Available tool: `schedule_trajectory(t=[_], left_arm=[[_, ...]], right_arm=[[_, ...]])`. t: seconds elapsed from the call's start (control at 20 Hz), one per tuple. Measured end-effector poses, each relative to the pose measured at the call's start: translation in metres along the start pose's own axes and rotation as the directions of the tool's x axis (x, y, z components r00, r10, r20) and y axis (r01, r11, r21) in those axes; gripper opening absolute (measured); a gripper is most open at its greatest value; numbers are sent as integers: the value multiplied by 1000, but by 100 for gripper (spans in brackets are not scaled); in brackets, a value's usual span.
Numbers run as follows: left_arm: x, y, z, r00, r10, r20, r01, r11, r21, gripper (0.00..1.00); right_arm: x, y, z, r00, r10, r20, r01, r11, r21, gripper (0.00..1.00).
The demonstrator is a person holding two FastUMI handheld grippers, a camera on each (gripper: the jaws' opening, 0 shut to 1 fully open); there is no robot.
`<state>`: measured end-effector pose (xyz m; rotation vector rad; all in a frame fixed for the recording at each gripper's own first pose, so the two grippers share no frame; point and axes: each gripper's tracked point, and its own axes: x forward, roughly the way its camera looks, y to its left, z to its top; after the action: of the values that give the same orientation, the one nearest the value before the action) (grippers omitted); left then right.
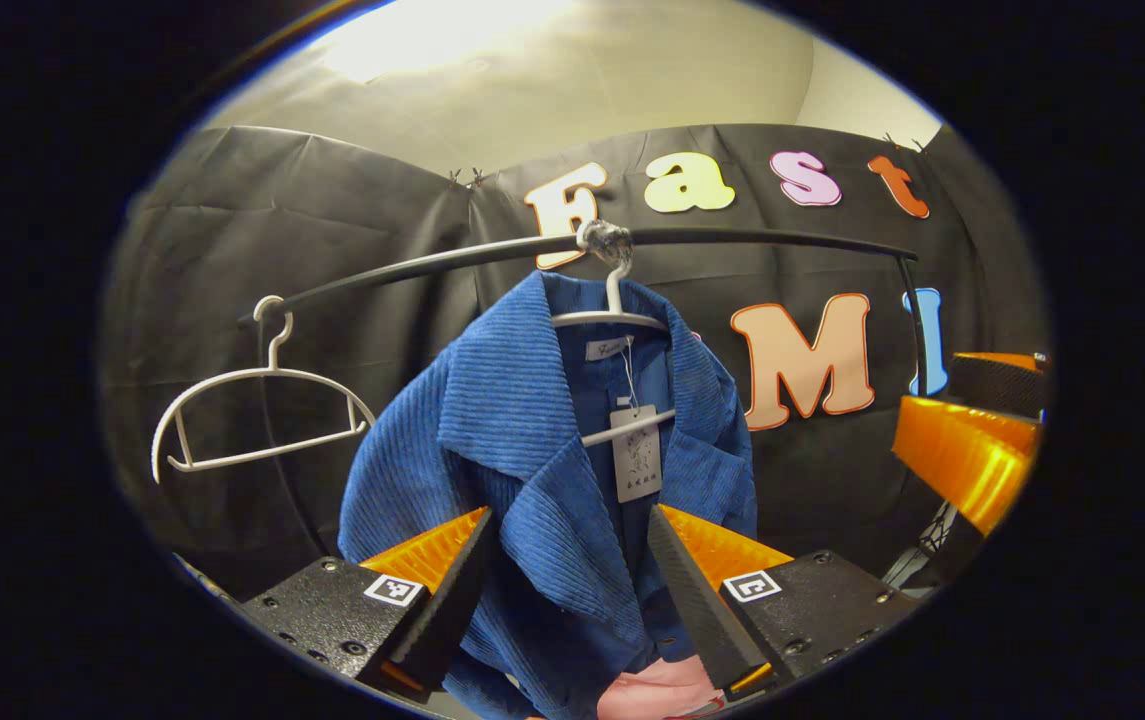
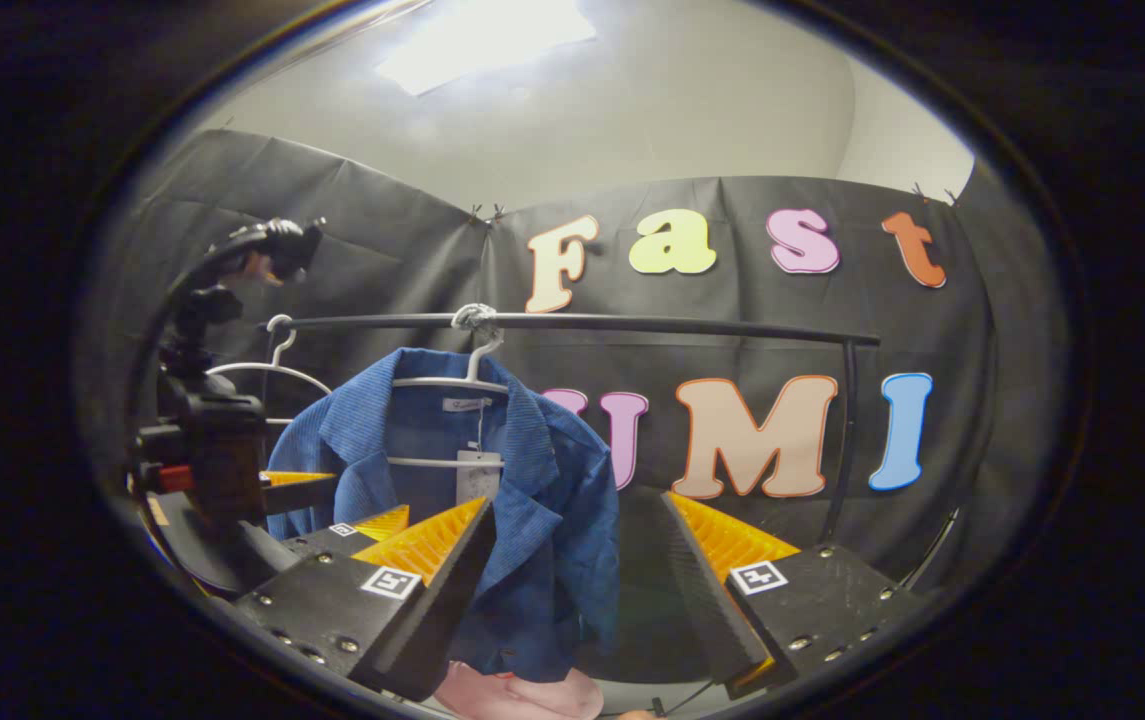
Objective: Grasp the clothes on the hanger with both hands and then place them into the laundry hamper below.
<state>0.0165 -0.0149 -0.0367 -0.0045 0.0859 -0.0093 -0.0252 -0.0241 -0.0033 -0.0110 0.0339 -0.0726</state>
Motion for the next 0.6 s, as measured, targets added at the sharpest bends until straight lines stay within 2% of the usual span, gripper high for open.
schedule_trajectory(t=[0.25,0.6], left_arm=[[12,4,-22,998,20,-56,-21,1000,-15,94],[22,2,-36,995,-8,-96,4,999,-37,93]], right_arm=[[-6,-12,-6,999,-33,-21,33,999,0,97],[-1,-14,-15,998,-47,-39,48,999,14,95]])
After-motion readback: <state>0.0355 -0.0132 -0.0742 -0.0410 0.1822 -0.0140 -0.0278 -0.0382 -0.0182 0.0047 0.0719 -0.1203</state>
